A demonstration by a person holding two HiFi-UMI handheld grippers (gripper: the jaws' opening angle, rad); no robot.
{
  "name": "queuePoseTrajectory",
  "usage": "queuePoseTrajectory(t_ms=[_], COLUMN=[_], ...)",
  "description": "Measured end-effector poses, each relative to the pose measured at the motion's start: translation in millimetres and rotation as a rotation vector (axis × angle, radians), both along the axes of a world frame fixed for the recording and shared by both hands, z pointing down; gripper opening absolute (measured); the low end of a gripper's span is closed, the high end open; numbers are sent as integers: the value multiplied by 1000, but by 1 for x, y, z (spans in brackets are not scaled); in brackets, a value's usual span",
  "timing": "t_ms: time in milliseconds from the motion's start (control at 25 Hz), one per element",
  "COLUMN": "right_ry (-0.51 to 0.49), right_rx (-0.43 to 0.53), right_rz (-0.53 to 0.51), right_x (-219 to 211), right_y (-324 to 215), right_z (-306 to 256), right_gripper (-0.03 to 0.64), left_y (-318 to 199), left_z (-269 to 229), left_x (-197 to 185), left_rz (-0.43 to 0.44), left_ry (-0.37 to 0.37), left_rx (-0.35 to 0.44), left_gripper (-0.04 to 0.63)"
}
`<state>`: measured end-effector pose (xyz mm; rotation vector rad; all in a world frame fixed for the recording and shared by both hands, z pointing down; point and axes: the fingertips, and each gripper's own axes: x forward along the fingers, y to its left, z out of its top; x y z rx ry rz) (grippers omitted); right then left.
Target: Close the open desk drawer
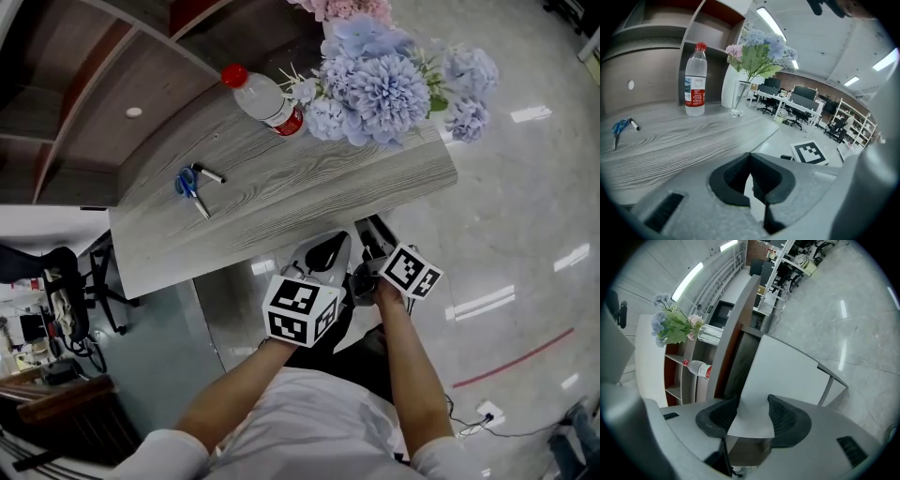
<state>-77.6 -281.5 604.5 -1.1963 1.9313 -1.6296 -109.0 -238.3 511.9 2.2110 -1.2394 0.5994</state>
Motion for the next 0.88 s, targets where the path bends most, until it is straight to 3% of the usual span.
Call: queuePoseTrajectory(t_ms=[880], right_ry=[-29], right_rx=[76], right_rz=[5], right_x=[-2], right_y=[-17], right_z=[-2], right_gripper=[183], left_y=[-10], left_z=[-3], left_x=[-18], left_rz=[-26], left_ry=[0], left_rx=[5], left_gripper=[3])
